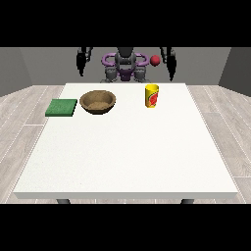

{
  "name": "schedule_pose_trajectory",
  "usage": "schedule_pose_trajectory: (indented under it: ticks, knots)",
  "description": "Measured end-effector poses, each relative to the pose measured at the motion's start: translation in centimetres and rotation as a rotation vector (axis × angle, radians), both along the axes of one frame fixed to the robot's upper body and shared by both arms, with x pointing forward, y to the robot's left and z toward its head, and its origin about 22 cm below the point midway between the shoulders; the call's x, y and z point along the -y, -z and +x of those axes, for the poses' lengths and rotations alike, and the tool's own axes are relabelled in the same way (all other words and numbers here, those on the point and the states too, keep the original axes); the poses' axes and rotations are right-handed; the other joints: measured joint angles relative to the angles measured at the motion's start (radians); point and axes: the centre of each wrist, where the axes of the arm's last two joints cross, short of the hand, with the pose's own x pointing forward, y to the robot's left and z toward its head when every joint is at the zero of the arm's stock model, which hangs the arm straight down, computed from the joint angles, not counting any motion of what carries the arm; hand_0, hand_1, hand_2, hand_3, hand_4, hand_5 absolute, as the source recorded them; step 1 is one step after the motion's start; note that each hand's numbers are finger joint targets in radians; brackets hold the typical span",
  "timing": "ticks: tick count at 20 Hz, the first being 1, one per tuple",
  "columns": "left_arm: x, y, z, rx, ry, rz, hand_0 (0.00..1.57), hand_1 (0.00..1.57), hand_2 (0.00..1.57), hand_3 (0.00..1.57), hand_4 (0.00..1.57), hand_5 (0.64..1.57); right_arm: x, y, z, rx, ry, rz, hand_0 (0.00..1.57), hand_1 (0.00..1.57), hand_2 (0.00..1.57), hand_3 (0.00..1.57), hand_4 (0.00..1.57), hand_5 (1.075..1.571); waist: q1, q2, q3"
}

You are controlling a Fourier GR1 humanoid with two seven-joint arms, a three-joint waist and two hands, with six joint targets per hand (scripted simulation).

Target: Pick the cup and pour the ball into the bowl, then pick the bowl and place it on the pad

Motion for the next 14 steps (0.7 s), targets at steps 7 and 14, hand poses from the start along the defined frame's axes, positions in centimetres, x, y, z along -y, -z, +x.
schedule_pose_trajectory:
  ticks: [7, 14]
  knots:
    - [-0.7, -2.9, 0.5, 0.03, 0.003, -0.019, 0.0, 0.0, 0.0, 0.0, 0.0, 1.558, 1.8, -2.0, -0.2, -0.011, 0.01, -0.005, 0.0, 0.0, 0.0, 0.0, 0.0, 1.569, -0.01, -0.2, 0.0006]
    - [-3.2, -6.9, 1.2, 0.12, -0.019, -0.148, 0.0, 0.0, 0.0, 0.0, 0.0, 1.544, 8.0, -3.3, -1.4, -0.006, 0.015, 0.062, 0.0, 0.0, 0.0, 0.0, 0.0, 1.57, -0.015, -0.169, 0.0007]
